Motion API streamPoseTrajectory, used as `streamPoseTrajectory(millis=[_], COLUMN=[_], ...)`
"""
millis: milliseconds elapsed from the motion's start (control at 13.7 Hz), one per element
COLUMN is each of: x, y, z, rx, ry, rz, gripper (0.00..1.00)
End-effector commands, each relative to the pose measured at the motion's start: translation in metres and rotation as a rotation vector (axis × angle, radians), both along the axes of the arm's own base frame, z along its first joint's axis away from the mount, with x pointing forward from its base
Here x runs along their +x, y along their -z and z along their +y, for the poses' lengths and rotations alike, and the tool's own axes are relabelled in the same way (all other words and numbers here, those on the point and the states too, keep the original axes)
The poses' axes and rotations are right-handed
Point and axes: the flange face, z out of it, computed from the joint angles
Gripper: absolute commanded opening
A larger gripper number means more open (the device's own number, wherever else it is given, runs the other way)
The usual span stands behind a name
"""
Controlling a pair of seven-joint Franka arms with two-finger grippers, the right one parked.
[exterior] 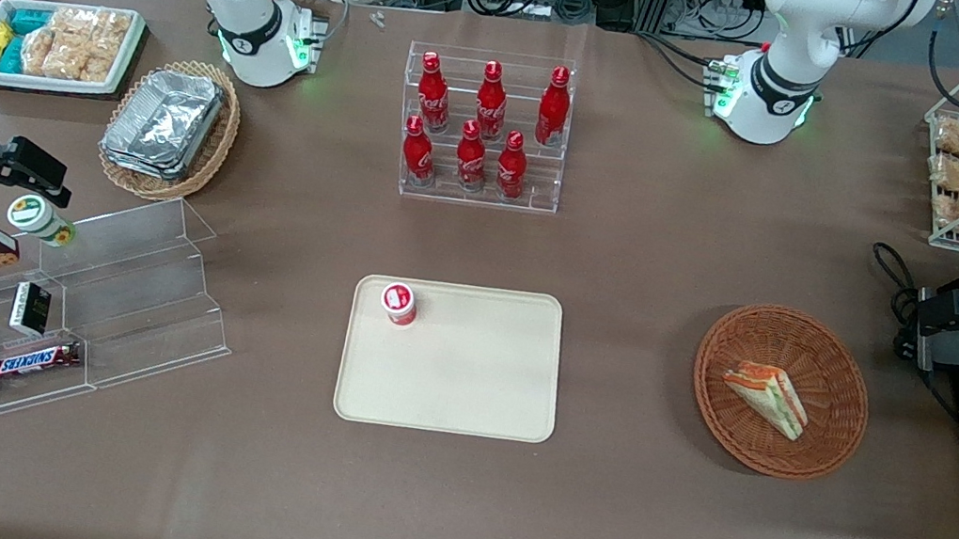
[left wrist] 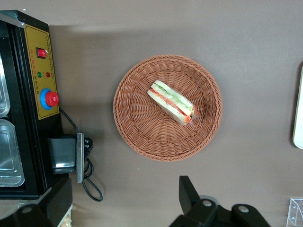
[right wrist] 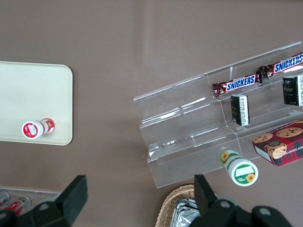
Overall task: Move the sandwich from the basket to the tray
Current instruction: 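Move the left gripper over the wicker basket and lower toward the sandwich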
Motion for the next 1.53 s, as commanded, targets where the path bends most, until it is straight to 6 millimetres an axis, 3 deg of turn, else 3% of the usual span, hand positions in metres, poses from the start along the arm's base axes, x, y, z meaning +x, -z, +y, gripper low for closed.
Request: streamPoseTrajectory(millis=[0,438,803,1022,1460], x=[0.002,0.003,0.001,0.000,0.003], y=[-0.001,-0.001,0.018,0.045,0.122], z=[-0.001,0.000,-0.005,-0.007,-0.019], rx=[-0.008,-0.019,-0.019,-0.024,-0.044], ry=[-0.004,-0.006,0.004,0.004,-0.052], rz=[-0.006,-0.006,0.031,0.029,0.016], gripper=[1.00,1.00,1.00,1.00,1.00])
